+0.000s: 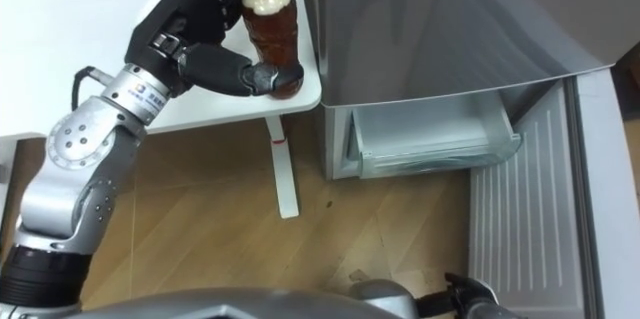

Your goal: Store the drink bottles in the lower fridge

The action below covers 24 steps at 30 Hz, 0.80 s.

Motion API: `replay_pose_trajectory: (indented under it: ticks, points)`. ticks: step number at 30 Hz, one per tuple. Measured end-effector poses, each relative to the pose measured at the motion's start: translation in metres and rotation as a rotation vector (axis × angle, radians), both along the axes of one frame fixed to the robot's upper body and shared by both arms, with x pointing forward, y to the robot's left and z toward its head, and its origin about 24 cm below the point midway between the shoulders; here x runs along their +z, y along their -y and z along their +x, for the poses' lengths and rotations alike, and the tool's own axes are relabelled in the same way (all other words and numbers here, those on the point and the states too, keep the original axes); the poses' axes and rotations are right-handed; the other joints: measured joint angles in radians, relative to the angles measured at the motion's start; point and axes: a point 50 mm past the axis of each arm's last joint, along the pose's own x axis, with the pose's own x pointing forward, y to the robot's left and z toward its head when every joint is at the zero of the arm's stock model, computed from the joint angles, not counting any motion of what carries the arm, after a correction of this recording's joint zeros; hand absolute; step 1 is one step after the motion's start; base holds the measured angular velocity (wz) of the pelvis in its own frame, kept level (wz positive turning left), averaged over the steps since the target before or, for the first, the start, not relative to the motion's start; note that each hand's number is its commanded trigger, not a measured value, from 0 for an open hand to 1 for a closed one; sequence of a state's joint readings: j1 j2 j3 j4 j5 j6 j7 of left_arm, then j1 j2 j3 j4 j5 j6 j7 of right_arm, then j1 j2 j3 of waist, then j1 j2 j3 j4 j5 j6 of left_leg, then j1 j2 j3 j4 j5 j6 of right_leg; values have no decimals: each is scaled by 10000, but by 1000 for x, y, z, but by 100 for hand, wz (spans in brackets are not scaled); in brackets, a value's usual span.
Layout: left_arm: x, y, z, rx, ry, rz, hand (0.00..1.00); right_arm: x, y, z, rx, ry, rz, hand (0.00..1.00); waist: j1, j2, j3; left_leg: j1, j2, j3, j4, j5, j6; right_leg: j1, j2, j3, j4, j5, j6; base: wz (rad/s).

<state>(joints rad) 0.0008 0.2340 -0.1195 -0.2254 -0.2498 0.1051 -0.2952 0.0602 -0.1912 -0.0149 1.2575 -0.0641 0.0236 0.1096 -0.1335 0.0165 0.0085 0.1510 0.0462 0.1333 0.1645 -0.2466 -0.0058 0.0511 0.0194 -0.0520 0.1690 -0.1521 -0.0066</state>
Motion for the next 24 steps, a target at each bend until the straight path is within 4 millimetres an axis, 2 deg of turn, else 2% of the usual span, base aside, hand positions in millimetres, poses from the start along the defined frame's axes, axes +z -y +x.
replay_pose_trajectory:
  ticks: [8, 14, 24]
  points:
    - [1, 0, 2, 22, -69, 28, 0, 0, 1, -1, 148, -232, -101, 0, -19, 46, 16, 8, 3, 3, 0, 0, 0, 0, 3, 8, 15, 1, -2, 0]
    - [5, 1, 6, -4, 87, 11, 0, -1, 2, -7, 890, -676, -346, 0, -29, 43, 18, 8, 3, 13, 0, 0, 0, -1, 1, 9, 20, 1, -2, 0]
    - [9, 1, 14, 280, 225, 12, 0, -2, 3, -17, 1545, -1417, -569, 0, -64, 116, 43, 128, -3, 174, 2, 0, 0, -22, 22, 221, 152, -4, 6, -6]
